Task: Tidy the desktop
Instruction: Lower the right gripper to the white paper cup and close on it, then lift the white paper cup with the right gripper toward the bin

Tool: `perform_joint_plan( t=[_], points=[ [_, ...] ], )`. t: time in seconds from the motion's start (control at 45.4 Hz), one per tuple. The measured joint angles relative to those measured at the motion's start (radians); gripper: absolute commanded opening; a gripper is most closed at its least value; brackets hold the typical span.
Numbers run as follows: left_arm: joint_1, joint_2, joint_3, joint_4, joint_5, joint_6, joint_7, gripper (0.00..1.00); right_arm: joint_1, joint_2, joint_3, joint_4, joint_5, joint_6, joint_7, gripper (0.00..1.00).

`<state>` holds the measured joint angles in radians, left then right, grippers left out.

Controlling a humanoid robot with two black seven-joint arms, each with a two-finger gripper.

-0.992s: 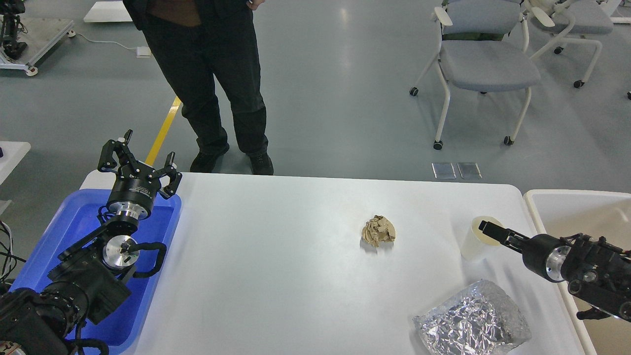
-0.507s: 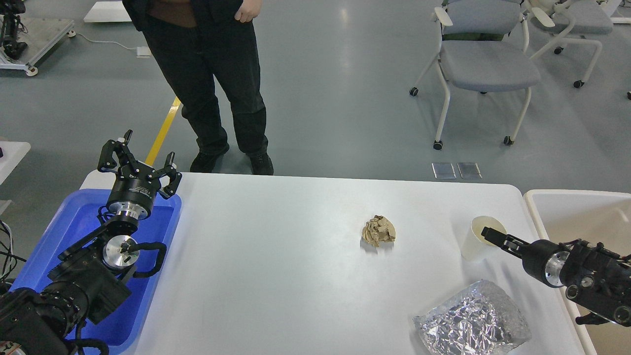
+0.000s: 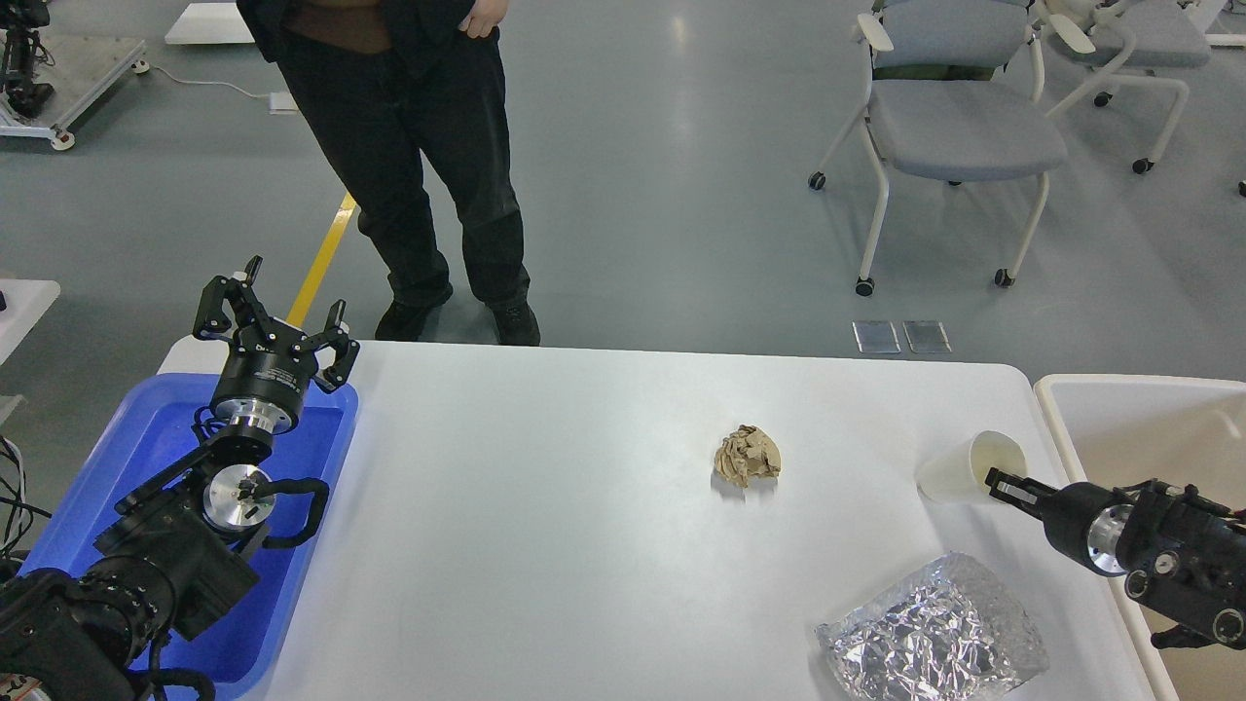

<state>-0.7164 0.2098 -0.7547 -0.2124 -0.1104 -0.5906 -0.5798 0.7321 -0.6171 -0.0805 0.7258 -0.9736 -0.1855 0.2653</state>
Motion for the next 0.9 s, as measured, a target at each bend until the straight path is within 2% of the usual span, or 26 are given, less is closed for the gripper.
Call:
perform_joint_plan(
  t=[0.265,0.529,0.904],
  points=[
    [0.000,0.000,0.000,0.000,0.000,0.000,0.000,1.00,0.017,-0.008,0.001,0.004,0.003,0.003,0.013,0.00],
    [0.000,0.000,0.000,0.000,0.000,0.000,0.000,1.00,0.055,-0.050,0.031,0.029,0.016,0.004,0.048,0.00],
    [0.000,0.000,0.000,0.000,0.000,0.000,0.000,1.00,0.161,-0.199,0.083,0.160,0.047,0.043,0.067,0.00]
  ],
)
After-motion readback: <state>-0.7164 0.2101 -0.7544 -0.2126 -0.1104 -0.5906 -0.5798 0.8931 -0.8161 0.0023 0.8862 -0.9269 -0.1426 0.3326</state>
